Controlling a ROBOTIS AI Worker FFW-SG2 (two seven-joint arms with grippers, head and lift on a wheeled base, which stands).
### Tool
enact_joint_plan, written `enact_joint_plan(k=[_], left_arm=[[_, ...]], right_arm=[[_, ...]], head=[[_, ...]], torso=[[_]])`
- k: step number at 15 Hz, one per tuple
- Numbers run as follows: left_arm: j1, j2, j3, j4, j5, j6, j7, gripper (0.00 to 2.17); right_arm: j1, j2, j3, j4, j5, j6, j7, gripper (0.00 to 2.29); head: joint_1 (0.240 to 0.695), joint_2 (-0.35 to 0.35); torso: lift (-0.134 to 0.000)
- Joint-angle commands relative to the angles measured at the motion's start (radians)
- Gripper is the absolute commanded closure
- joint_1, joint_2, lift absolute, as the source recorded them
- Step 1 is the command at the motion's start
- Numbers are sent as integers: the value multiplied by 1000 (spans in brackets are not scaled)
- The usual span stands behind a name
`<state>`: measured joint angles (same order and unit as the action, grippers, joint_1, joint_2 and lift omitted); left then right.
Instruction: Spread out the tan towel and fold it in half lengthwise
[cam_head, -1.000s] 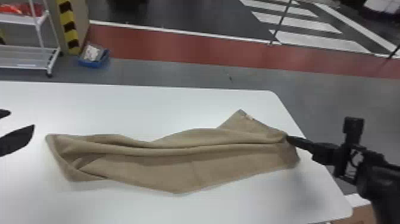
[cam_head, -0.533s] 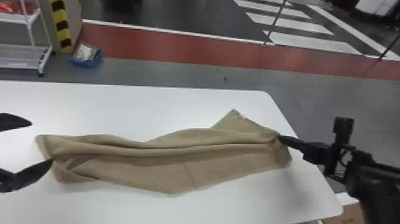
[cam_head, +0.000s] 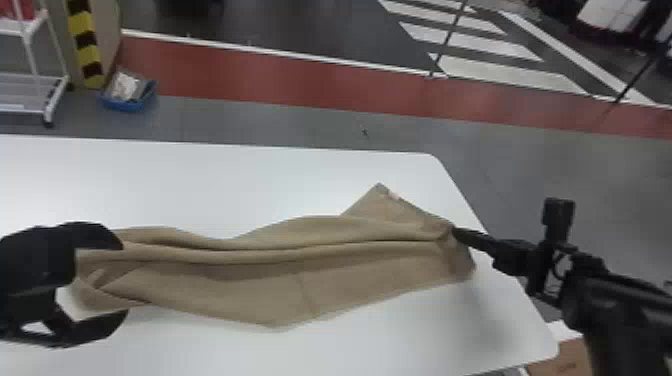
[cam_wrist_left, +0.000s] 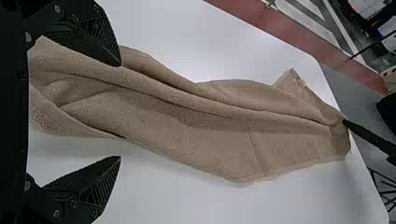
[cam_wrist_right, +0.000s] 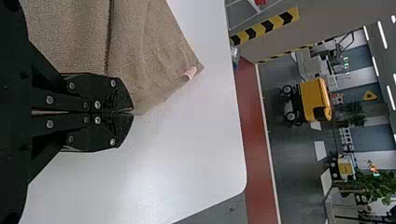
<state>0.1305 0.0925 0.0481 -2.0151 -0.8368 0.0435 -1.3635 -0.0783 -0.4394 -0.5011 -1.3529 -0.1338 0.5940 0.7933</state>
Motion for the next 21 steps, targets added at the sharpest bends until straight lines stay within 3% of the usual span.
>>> enact_joint_plan(k=[1, 6, 9, 11, 14, 16, 18, 21], left_arm=[[-34, 1, -31, 53, -35, 8, -2, 218], [-81, 1, -54, 122, -84, 45, -22, 272], [-100, 3, -48, 147, -87, 97, -49, 613], [-100, 4, -40, 148, -87, 125, -68, 637], [-100, 9, -30, 148, -88, 168, -83, 1177], [-101, 19, -24, 148, -87, 192, -95, 1180], [-108, 19, -14, 142, -81, 244, -112, 1727], [-120, 19, 58, 35, -30, 293, -203, 1730]], right_arm=[[0, 1, -4, 0, -3, 1, 0, 2142], [3, 1, -14, 0, -4, 4, 0, 2142], [3, -1, -14, 1, -6, 1, -3, 2142], [3, 1, -16, 1, -6, 1, -3, 2142], [3, -1, -16, 1, -7, 1, -5, 2142], [3, -1, -16, 1, -12, 1, -5, 2138], [3, -1, -17, 1, -12, 1, -5, 2118], [3, -1, -17, 1, -12, 7, -5, 2118]], head=[[695, -350], [695, -350], [695, -350], [695, -350], [695, -350], [695, -350], [695, -350], [695, -350]], torso=[[-120], [-120], [-120], [-120], [-120], [-120], [-120], [-120]])
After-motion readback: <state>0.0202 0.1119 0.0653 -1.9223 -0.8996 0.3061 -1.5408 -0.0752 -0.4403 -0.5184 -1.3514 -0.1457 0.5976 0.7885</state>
